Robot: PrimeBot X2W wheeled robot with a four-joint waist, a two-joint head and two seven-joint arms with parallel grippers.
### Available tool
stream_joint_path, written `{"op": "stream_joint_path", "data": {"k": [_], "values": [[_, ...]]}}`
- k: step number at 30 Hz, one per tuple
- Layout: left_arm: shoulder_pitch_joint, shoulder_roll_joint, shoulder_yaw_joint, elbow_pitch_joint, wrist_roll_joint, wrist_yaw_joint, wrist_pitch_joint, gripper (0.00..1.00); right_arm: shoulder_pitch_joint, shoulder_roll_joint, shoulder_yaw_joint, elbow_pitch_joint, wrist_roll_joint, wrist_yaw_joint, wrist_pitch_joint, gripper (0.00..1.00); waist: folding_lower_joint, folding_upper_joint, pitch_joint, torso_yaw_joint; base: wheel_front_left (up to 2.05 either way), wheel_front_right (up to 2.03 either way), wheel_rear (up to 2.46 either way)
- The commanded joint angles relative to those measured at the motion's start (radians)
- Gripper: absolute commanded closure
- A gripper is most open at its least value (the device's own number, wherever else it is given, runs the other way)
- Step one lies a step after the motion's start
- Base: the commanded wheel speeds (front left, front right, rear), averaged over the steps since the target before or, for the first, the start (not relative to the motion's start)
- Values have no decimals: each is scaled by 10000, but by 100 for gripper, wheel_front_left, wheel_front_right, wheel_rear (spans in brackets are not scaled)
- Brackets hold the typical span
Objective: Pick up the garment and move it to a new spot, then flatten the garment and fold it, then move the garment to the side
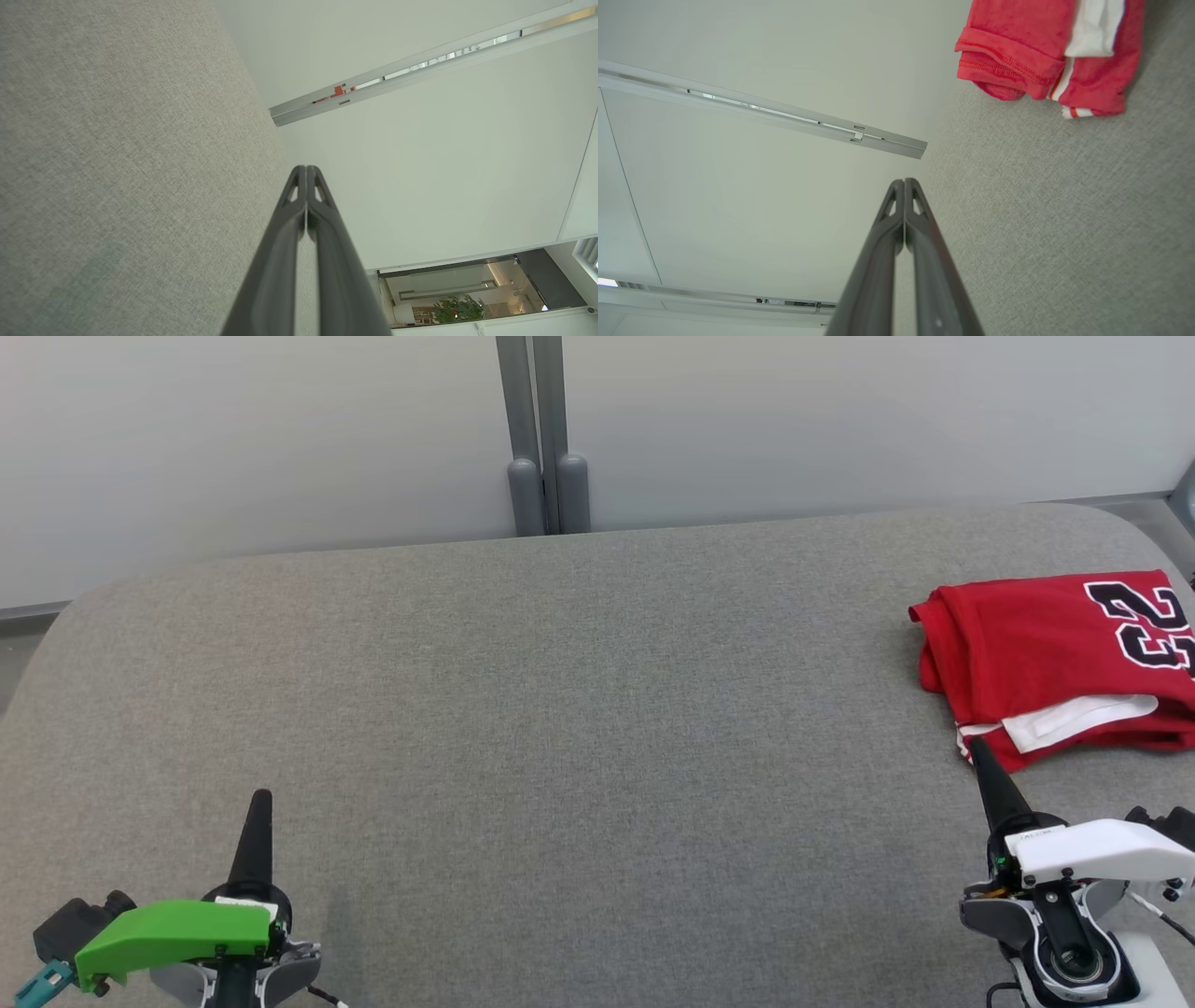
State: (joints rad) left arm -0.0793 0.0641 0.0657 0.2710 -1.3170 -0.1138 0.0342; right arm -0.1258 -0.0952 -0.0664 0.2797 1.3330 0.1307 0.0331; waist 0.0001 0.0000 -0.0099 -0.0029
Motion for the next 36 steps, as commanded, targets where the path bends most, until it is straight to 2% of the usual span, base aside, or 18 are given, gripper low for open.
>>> {"op": "stream_joint_path", "data": {"k": [1,36], "values": [[-237,2,80,-88,-260,-47,59,100,63,13,-65,-126,222,3,59,100,-1,0,4,1,0,0,0],[-354,-128,472,-256,-2683,-193,740,100,196,411,-454,-358,2517,1,749,100,-1,0,112,25,0,0,0]]}}
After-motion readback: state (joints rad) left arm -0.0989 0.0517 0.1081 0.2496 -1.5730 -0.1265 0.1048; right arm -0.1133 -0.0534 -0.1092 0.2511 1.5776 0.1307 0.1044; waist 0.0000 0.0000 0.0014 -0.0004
